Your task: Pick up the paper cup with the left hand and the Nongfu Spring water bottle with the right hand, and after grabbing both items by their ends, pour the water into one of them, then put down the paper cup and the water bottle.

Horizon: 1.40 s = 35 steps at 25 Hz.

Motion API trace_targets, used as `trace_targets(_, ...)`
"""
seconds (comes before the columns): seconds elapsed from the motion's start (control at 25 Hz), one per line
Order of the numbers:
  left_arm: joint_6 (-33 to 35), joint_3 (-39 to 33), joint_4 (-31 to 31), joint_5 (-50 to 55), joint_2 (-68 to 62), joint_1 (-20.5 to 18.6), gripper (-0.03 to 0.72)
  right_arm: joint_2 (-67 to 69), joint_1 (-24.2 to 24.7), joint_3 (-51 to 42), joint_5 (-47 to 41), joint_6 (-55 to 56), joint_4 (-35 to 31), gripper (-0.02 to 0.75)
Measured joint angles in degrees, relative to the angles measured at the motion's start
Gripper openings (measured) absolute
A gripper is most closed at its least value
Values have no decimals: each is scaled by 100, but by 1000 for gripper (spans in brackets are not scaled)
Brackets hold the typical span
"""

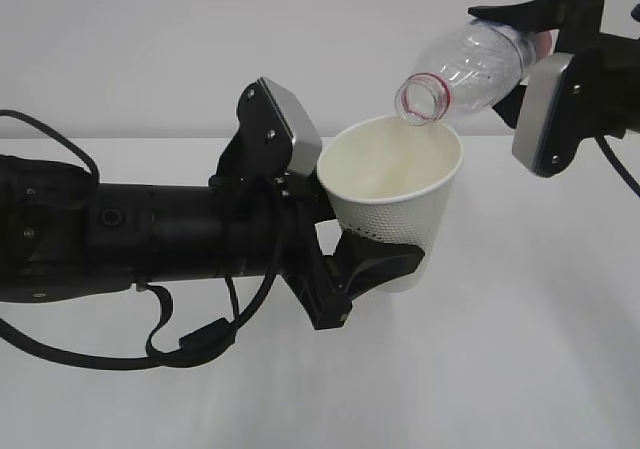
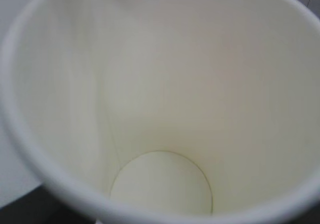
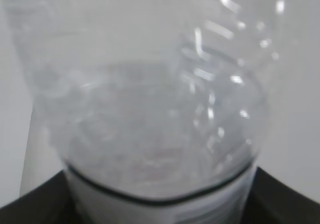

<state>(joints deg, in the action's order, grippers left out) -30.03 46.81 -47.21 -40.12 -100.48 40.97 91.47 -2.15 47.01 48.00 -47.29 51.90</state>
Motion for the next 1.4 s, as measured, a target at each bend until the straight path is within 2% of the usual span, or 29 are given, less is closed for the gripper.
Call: trace_targets(1.4, -73, 0, -35, 51, 0, 0, 513, 0, 0, 0, 73, -313, -107, 468)
